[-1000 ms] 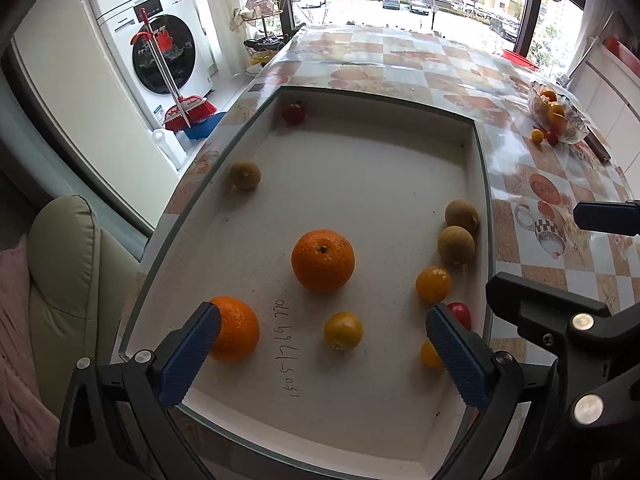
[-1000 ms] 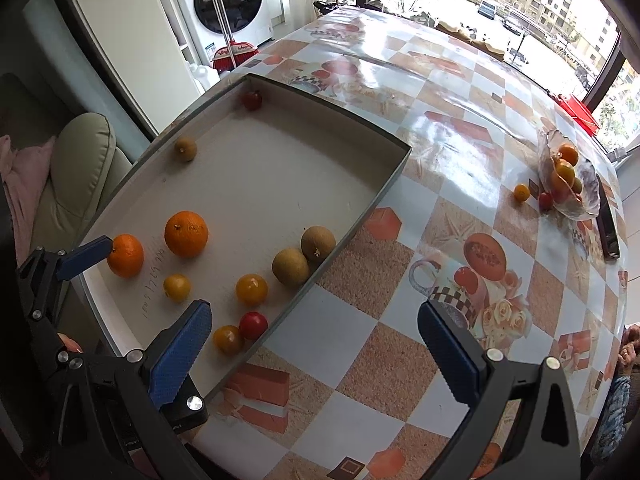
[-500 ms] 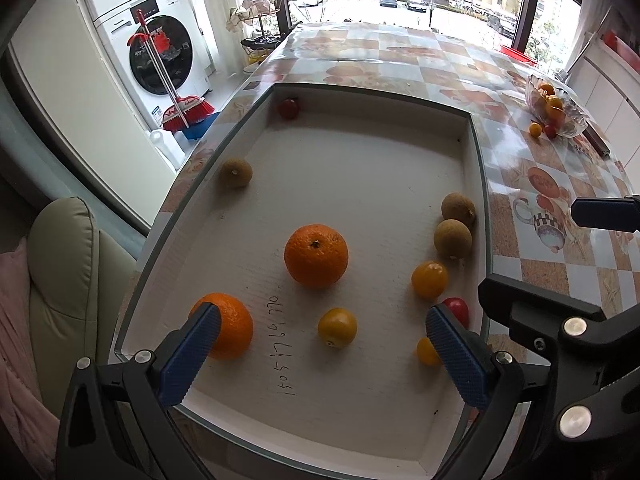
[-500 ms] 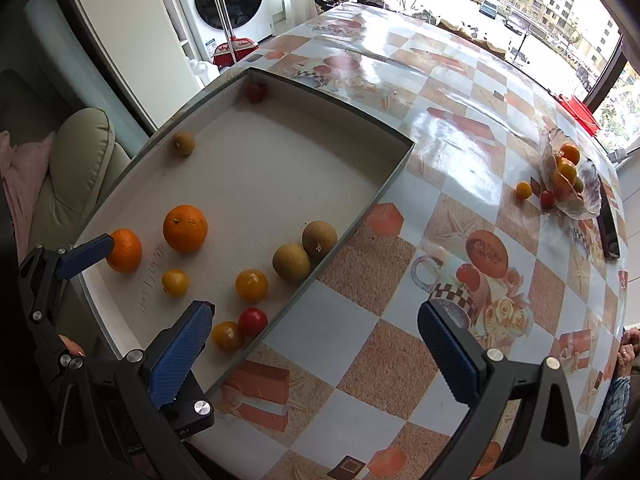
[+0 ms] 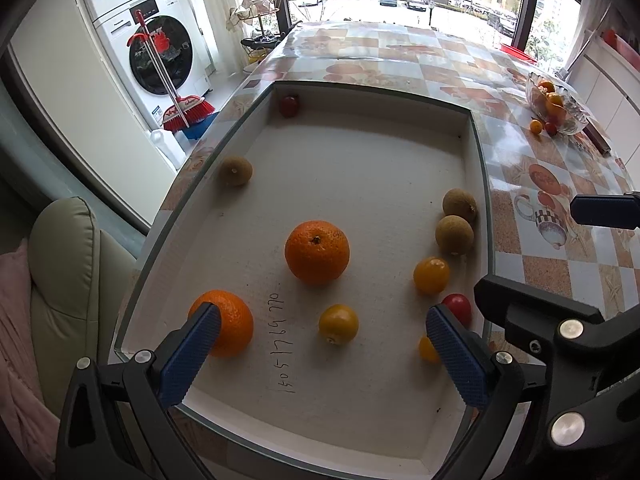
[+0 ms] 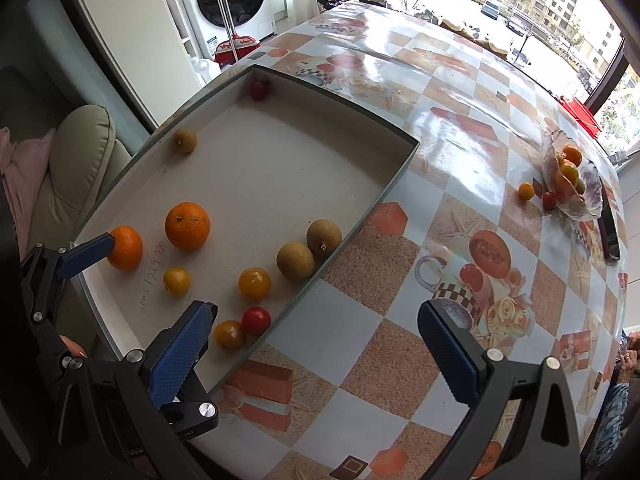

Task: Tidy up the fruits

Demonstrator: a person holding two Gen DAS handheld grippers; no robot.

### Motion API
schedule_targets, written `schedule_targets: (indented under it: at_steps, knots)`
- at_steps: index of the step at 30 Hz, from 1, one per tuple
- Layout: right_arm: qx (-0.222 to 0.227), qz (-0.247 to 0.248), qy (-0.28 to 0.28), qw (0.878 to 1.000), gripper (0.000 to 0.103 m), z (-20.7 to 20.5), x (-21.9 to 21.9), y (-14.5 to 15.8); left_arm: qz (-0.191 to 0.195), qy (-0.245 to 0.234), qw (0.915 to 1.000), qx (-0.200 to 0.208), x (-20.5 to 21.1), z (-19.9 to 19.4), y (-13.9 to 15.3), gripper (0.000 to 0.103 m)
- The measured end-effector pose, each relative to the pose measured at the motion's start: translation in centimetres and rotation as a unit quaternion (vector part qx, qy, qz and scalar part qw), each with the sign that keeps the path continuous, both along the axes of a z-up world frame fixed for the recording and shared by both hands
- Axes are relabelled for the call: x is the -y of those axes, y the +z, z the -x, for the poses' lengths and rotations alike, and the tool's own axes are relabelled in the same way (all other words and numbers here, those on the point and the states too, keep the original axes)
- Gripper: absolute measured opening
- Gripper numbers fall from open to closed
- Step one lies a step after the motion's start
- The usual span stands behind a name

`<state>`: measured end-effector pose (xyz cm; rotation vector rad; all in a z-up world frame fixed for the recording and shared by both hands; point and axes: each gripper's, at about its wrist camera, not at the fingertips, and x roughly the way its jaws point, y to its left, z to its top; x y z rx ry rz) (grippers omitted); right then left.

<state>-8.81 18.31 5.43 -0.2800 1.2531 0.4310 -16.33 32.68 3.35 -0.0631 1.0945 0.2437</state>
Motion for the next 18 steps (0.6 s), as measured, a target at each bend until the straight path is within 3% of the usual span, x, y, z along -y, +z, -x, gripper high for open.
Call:
schedule_targets:
  at_steps: [18]
  knots:
    - [0.0, 0.0, 0.0, 1.0, 0.103, 0.03, -0.09, -0.01, -0.001, 0.001, 1.0, -0.002, -0.06, 0.1, -0.17, 0.103]
